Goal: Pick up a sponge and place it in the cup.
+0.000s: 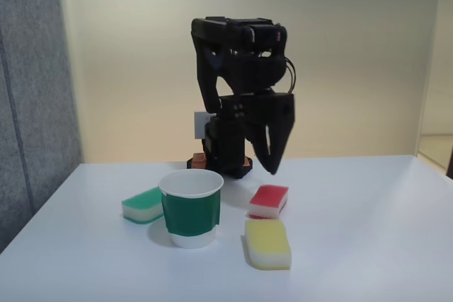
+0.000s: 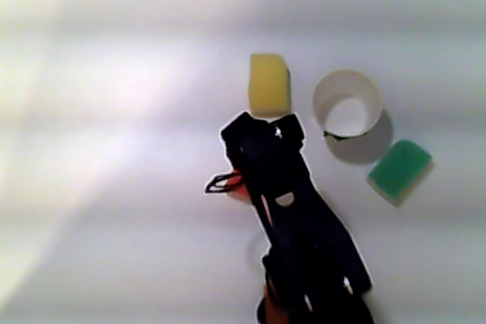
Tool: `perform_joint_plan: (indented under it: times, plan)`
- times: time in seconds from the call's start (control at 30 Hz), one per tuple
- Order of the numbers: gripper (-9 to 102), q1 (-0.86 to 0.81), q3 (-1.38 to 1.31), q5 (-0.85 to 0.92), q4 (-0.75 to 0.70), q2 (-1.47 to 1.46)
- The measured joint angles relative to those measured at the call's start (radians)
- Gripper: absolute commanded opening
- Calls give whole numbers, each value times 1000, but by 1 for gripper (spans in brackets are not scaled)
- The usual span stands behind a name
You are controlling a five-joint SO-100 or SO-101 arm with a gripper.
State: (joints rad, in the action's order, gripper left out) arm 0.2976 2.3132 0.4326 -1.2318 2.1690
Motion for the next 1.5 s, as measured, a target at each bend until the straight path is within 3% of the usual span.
perform_joint_plan:
  times: [0.2,0.37,0.77,1.5]
  plan:
    - [0,-15,-51,291,-3,-71]
    - [0,-17,-67,413,55,-144]
    - [24,61,-66,339,129,-219]
    - [29,130,118,281,345,-235]
